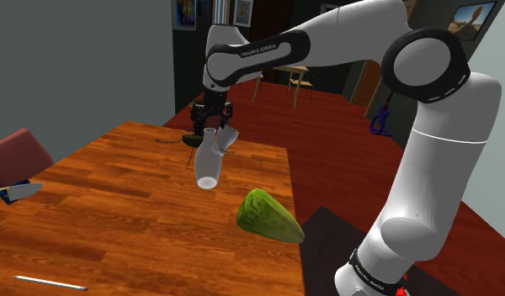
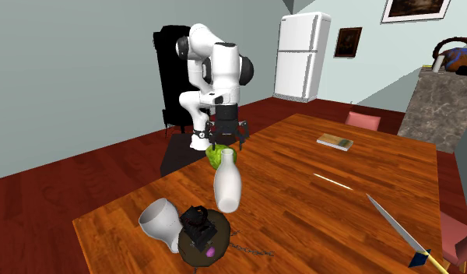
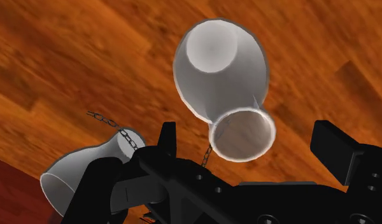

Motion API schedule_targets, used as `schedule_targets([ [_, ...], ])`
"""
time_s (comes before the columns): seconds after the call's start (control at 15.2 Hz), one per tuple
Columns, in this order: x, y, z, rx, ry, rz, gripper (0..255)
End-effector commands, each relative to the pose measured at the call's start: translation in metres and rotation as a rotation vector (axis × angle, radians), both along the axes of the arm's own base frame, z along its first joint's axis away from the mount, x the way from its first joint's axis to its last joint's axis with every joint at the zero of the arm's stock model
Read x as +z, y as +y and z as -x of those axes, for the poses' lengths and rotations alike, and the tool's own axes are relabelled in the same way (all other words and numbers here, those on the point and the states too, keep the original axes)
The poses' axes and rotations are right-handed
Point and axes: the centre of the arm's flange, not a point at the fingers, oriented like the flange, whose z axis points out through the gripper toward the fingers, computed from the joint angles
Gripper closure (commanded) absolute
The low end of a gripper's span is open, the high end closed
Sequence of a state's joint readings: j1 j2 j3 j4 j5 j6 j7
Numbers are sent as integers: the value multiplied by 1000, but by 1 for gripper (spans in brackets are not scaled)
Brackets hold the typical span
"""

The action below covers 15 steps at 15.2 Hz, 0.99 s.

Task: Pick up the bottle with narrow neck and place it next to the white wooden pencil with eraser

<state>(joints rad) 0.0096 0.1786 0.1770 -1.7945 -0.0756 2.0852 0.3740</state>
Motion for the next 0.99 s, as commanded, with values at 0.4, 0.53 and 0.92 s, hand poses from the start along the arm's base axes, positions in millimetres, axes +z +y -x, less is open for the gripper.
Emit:
schedule_targets([
  [0.4, -39, -1, -9, -1, -2, 1, 0],
  [0.53, -39, -1, -9, -1, -2, 1, 0],
  [0.92, -39, -1, -9, -1, -2, 1, 255],
])
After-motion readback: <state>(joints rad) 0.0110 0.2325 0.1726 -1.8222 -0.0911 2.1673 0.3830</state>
